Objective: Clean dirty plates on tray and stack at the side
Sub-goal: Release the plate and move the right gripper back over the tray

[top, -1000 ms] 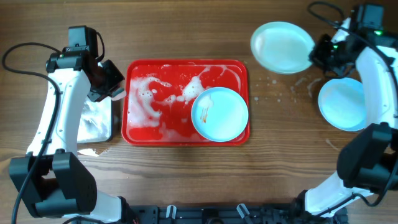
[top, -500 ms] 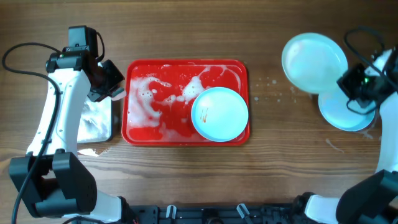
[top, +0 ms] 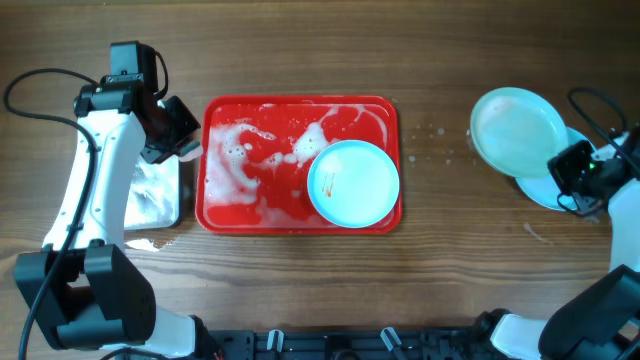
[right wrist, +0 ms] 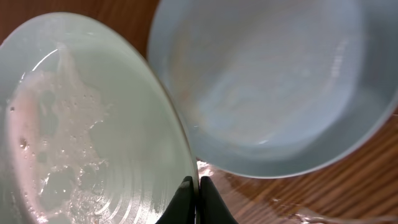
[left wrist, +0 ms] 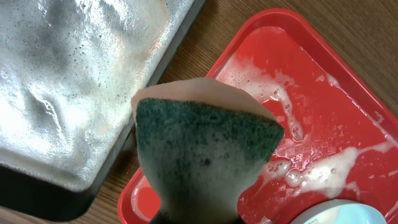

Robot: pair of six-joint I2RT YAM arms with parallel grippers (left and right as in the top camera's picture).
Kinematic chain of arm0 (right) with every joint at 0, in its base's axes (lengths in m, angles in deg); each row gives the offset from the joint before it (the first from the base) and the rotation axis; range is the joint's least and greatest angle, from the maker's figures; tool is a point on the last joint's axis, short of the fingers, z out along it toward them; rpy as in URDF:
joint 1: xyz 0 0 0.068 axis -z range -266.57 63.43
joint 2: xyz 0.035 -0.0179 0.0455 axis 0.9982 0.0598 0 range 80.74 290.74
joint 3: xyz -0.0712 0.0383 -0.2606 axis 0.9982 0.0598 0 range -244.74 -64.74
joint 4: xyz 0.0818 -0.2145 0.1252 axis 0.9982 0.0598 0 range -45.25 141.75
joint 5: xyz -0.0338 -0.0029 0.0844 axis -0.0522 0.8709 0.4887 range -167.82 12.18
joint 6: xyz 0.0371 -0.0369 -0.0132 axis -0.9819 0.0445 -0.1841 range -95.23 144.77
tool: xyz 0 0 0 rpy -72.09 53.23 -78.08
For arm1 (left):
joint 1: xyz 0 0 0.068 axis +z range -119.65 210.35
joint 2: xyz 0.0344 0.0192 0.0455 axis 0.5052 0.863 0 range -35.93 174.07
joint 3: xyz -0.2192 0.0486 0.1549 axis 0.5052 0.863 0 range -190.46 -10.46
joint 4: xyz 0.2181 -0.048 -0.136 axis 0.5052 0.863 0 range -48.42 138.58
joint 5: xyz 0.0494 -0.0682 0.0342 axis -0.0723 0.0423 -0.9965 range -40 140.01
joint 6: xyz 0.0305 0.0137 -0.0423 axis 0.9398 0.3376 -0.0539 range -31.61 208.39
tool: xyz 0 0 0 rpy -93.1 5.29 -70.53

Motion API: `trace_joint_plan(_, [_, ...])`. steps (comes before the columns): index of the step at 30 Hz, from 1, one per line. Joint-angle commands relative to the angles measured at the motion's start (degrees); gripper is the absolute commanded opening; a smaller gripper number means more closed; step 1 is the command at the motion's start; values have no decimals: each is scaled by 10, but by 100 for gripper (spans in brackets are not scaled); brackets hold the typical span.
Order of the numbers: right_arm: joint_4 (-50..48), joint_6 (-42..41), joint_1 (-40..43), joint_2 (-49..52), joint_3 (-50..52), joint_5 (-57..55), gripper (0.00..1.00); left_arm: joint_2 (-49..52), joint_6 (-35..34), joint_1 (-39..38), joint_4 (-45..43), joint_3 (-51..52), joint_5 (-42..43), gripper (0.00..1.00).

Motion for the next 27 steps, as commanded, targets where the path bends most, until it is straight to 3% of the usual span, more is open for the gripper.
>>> trace_joint_plan(1, [-7, -3, 35, -13, 14, 3, 4, -6, 11, 0, 0, -9, 7, 4])
trace_joint_plan(7, [-12, 0, 43, -12, 21, -111, 4, -6, 11, 0, 0, -9, 7, 4])
trace_joint_plan(11, [-19, -61, 47, -11, 21, -180, 4, -6, 11, 0, -3, -9, 7, 4])
trace_joint_plan(21, [-7, -70, 47, 15, 21, -255, 5, -6, 11, 0, -4, -9, 7, 4])
trace_joint_plan(22, [-4, -70, 47, 20, 21, -256, 8, -6, 11, 0, -4, -9, 7, 4])
trace_joint_plan(23, [-4, -70, 47, 22, 21, -255, 18, -6, 11, 0, -4, -9, 7, 4])
trace_joint_plan(24, [-4, -70, 47, 26, 21, -255, 59, -6, 11, 0, -4, -9, 7, 4])
trace_joint_plan(25, [-5, -70, 47, 26, 21, -255, 75, -6, 11, 0, -4, -9, 7, 4])
trace_joint_plan(27, [-12, -70, 47, 26, 21, -247, 82, -6, 11, 0, -5, -9, 7, 4])
